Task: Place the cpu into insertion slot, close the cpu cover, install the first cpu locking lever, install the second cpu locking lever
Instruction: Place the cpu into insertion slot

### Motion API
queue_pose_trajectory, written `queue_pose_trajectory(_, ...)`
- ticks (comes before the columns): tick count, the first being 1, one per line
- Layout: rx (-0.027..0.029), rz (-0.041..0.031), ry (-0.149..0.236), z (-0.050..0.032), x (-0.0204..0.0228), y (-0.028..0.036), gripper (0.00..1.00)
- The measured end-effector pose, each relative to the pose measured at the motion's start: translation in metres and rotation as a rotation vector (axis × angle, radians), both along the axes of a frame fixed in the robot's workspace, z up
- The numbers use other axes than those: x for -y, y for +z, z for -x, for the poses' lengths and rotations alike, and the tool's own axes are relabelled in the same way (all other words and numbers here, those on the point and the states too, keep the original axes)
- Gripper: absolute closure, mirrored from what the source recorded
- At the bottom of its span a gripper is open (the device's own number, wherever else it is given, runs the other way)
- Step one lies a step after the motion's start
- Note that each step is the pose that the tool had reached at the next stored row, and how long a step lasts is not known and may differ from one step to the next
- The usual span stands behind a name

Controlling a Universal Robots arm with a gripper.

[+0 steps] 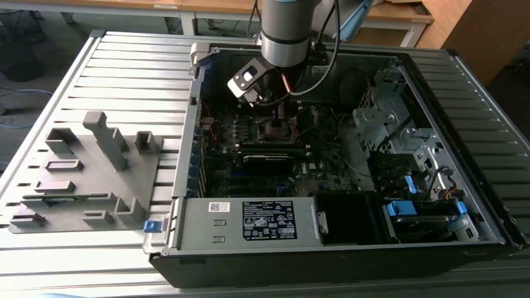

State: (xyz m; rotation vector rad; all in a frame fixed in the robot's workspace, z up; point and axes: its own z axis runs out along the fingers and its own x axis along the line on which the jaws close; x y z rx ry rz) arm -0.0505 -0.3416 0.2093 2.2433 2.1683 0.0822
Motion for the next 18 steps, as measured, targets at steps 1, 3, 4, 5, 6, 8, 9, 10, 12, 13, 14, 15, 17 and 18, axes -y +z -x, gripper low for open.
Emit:
queue_pose_trajectory(1,-0.0001,0.0002,0.000,0.0000,0.0000,-0.0005,0.89)
queue_pose_trajectory(3,-0.0003,0.0004,0.000,-0.0007,-0.0002,-0.0008,0.89)
queue_pose_trajectory(4,-0.0002,0.0003,0.000,-0.0010,-0.0002,-0.0010,0.89)
queue_pose_trajectory(5,-0.0001,0.0002,0.000,-0.0014,-0.0004,-0.0012,0.89)
queue_pose_trajectory(6,-0.0001,0.0002,0.000,-0.0018,-0.0005,-0.0014,0.89)
queue_pose_trajectory(8,0.0000,0.0001,0.000,-0.0019,-0.0005,-0.0024,0.89)
queue_pose_trajectory(9,-0.0001,0.0002,0.000,-0.0020,-0.0006,-0.0030,0.89)
queue_pose_trajectory(10,-0.0001,0.0002,0.000,-0.0020,-0.0005,-0.0035,0.89)
queue_pose_trajectory(12,-0.0002,0.0004,0.000,-0.0020,-0.0005,-0.0035,0.89)
queue_pose_trajectory(13,-0.0002,0.0004,0.000,-0.0020,-0.0005,-0.0034,0.89)
queue_pose_trajectory(14,-0.0002,0.0004,0.000,-0.0021,-0.0005,-0.0035,0.89)
queue_pose_trajectory(15,-0.0001,0.0001,0.000,-0.0021,-0.0006,-0.0038,0.89)
queue_pose_trajectory(17,-0.0001,0.0001,0.000,-0.0021,-0.0006,-0.0052,0.89)
queue_pose_trajectory(18,-0.0001,0.0002,0.000,-0.0021,-0.0006,-0.0059,0.89)
